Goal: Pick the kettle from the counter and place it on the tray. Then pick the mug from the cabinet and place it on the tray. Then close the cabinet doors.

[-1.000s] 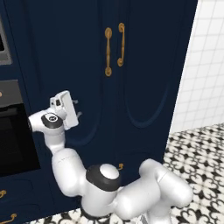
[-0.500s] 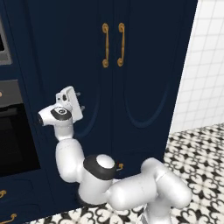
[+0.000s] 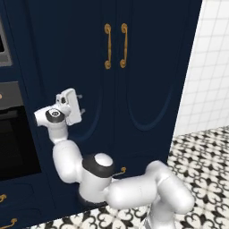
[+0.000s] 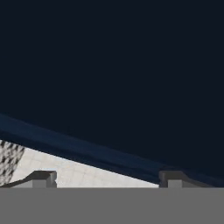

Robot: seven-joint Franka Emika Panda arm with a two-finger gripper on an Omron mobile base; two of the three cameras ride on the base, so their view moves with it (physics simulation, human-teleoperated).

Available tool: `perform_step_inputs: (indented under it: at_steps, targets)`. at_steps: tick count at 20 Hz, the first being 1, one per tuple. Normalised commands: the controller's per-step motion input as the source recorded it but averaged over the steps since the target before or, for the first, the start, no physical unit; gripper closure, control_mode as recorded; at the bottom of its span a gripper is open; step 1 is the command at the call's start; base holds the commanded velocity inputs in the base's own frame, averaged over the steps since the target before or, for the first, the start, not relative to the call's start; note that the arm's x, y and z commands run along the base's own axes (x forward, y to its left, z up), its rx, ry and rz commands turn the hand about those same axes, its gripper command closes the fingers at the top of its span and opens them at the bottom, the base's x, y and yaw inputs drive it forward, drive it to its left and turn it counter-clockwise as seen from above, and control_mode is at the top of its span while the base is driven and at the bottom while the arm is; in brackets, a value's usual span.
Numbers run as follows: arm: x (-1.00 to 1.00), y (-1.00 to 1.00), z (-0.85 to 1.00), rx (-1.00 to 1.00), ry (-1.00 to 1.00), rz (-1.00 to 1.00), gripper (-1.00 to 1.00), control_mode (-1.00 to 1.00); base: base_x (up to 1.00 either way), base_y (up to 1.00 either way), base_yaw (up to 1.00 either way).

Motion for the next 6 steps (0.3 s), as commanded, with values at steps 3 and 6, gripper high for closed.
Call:
perform_step_inputs:
  at_steps: [3,6]
  targets:
    - [0.49,-0.16,0.00,0.00,0.00,0.10,-1.00,-1.00,0.00,0.00,0.00]
    - [0.02,-0.10,0.00,-0.02,0.00,0.11,-1.00,-1.00,0.00,0.00,0.00]
